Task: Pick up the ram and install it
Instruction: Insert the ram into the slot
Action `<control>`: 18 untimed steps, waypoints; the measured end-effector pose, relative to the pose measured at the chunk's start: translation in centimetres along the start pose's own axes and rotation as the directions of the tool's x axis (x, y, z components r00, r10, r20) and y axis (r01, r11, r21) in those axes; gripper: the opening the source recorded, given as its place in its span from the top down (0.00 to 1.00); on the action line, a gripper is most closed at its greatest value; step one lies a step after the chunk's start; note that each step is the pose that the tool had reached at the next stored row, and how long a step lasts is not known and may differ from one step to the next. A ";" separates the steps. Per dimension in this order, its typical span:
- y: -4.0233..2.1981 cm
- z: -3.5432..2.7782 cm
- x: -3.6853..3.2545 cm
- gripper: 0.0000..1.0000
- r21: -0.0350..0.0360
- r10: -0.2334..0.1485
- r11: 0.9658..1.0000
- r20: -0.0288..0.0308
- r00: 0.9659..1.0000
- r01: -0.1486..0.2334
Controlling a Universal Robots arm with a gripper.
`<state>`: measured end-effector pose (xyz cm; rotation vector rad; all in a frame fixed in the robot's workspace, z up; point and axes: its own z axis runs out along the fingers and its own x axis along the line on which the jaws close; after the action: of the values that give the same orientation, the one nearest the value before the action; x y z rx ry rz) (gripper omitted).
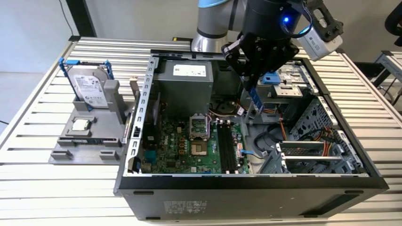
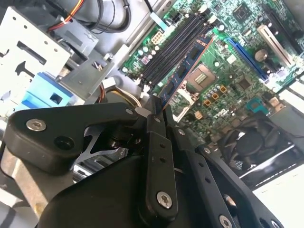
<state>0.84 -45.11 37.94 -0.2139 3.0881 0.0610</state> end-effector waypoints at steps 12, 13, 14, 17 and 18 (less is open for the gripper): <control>-0.01 0.00 -0.01 1.00 0.004 0.083 0.997 0.003 0.997 -0.083; -0.01 0.00 -0.01 1.00 0.004 0.083 0.997 0.003 0.997 -0.083; -0.01 0.00 -0.01 1.00 0.004 0.083 0.997 0.003 0.997 -0.083; -0.01 0.00 -0.04 1.00 0.004 0.084 0.996 0.003 0.996 -0.084; -0.02 0.01 -0.08 1.00 0.004 0.083 0.997 0.003 0.997 -0.083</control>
<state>0.92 -45.12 37.93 -0.0844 3.0928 0.0576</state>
